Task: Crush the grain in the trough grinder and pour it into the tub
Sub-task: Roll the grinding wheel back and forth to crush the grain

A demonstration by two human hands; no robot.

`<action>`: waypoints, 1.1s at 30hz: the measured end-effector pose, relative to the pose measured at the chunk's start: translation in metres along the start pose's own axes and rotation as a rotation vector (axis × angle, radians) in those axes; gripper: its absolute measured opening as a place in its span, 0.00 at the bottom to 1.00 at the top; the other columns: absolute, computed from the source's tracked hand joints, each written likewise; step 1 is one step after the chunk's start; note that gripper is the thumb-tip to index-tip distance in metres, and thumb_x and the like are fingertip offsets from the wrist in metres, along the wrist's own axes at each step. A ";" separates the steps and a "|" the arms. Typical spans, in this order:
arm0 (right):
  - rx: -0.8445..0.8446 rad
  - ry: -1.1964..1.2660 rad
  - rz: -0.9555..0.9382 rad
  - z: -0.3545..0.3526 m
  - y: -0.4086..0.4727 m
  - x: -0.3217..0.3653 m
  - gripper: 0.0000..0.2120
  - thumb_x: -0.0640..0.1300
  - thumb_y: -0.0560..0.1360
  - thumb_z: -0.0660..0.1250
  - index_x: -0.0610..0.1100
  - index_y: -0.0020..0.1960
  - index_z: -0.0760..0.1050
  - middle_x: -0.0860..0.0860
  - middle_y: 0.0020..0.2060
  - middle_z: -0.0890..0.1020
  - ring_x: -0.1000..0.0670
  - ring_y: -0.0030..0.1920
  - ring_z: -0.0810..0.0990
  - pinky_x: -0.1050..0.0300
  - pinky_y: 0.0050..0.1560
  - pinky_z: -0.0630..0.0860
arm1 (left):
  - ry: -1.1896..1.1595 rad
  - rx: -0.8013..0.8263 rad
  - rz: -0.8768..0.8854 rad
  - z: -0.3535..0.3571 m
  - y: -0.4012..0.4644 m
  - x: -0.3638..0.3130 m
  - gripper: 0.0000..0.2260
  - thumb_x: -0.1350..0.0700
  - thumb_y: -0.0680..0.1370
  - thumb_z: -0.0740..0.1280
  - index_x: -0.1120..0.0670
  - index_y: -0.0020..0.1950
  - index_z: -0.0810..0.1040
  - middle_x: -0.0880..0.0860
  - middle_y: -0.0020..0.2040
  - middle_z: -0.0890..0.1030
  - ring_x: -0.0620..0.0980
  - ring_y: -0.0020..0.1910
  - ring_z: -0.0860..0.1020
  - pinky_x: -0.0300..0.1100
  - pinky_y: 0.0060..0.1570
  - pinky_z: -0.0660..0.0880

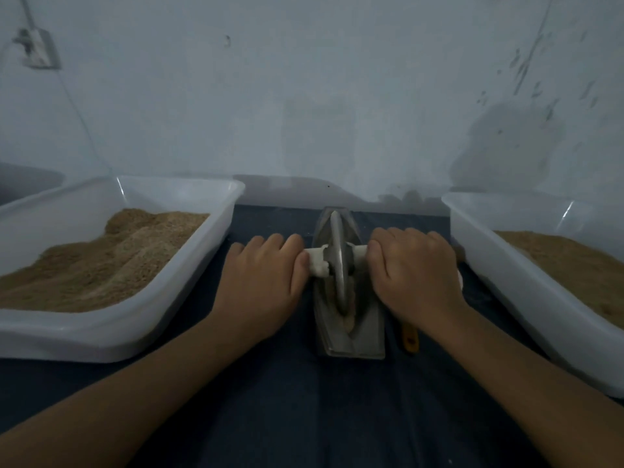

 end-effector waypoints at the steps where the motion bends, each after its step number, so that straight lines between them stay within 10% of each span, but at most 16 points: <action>1: 0.027 0.005 0.011 0.006 0.004 -0.004 0.19 0.50 0.81 0.47 0.48 0.35 0.65 0.54 0.28 0.64 0.48 0.28 0.64 0.52 0.34 0.58 | 0.012 0.002 -0.001 0.004 0.006 0.001 0.13 0.47 0.85 0.48 0.48 0.44 0.65 0.47 0.37 0.69 0.51 0.33 0.66 0.48 0.37 0.61; 5: 0.230 -0.116 0.029 0.047 0.030 -0.018 0.23 0.54 0.72 0.32 0.48 0.32 0.61 0.54 0.29 0.66 0.50 0.29 0.63 0.54 0.32 0.55 | 0.158 0.079 -0.011 0.033 0.038 0.007 0.15 0.49 0.82 0.46 0.50 0.41 0.66 0.47 0.32 0.68 0.52 0.29 0.67 0.45 0.31 0.57; 12: 0.368 -0.087 0.024 0.078 0.064 -0.031 0.23 0.53 0.80 0.41 0.44 0.37 0.67 0.49 0.33 0.71 0.50 0.32 0.68 0.55 0.31 0.57 | 0.230 0.167 0.083 0.069 0.067 0.010 0.07 0.57 0.82 0.52 0.51 0.44 0.62 0.56 0.41 0.75 0.60 0.40 0.77 0.46 0.34 0.65; 15: 0.321 -0.084 0.024 0.075 0.058 -0.029 0.25 0.55 0.78 0.38 0.45 0.36 0.67 0.51 0.31 0.71 0.51 0.31 0.68 0.56 0.31 0.57 | 0.223 0.119 0.055 0.063 0.062 0.010 0.12 0.54 0.78 0.42 0.51 0.42 0.63 0.52 0.36 0.67 0.56 0.35 0.70 0.44 0.31 0.60; 19: 0.260 -0.079 0.117 0.061 0.043 -0.028 0.23 0.56 0.80 0.41 0.49 0.33 0.64 0.54 0.29 0.68 0.51 0.31 0.68 0.55 0.34 0.61 | 0.183 0.050 0.022 0.043 0.049 0.006 0.12 0.55 0.80 0.56 0.53 0.37 0.68 0.51 0.29 0.71 0.52 0.27 0.65 0.42 0.29 0.53; 33: -0.025 0.009 -0.015 -0.007 -0.007 0.002 0.14 0.48 0.83 0.51 0.49 0.39 0.65 0.55 0.32 0.64 0.50 0.33 0.62 0.52 0.39 0.57 | 0.021 -0.042 -0.027 -0.009 -0.012 -0.003 0.09 0.48 0.85 0.51 0.46 0.46 0.61 0.46 0.40 0.67 0.50 0.36 0.63 0.48 0.40 0.58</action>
Point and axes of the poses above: each hand's wrist, its own y-axis towards the middle knuckle, its own z-axis out of the palm, x = y × z, the point moved 8 cm from there along y, towards the middle knuckle
